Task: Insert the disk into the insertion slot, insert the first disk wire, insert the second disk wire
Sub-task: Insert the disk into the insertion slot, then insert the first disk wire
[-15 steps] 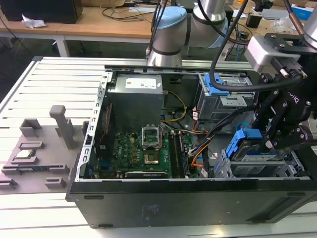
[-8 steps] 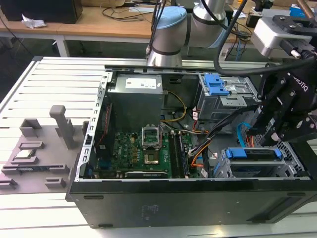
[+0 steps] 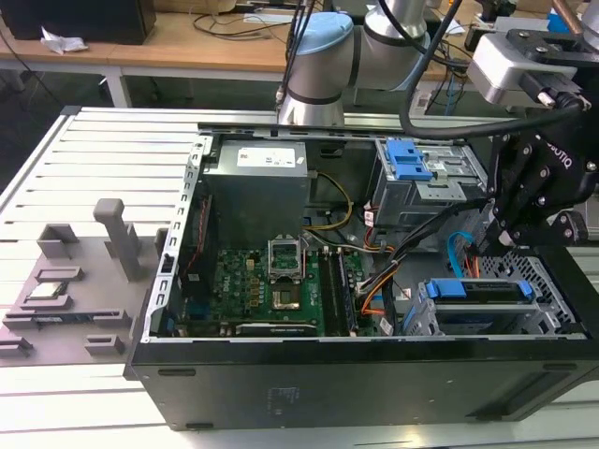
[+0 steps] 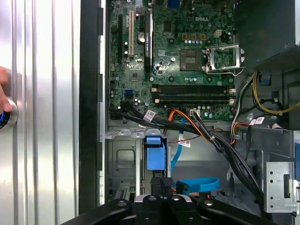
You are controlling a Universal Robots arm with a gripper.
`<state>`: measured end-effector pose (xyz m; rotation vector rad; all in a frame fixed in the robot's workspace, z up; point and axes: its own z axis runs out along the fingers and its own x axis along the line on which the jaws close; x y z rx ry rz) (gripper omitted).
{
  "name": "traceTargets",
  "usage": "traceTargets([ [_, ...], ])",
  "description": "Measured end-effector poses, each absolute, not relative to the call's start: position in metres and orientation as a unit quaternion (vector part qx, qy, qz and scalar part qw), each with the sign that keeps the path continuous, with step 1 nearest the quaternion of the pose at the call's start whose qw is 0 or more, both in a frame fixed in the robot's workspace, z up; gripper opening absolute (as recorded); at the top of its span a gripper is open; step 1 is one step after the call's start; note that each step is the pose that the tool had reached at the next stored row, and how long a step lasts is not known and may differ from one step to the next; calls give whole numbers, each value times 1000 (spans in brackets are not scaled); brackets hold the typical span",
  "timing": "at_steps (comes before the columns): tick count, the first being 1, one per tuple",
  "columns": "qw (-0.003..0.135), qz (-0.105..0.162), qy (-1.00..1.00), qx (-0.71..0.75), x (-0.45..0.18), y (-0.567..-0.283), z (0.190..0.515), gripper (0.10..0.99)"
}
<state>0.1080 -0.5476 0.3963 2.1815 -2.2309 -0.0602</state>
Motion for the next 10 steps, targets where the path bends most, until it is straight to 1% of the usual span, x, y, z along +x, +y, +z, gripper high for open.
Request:
traceTargets([
  [10,10,-19,-715,699,108,-548,396,106],
])
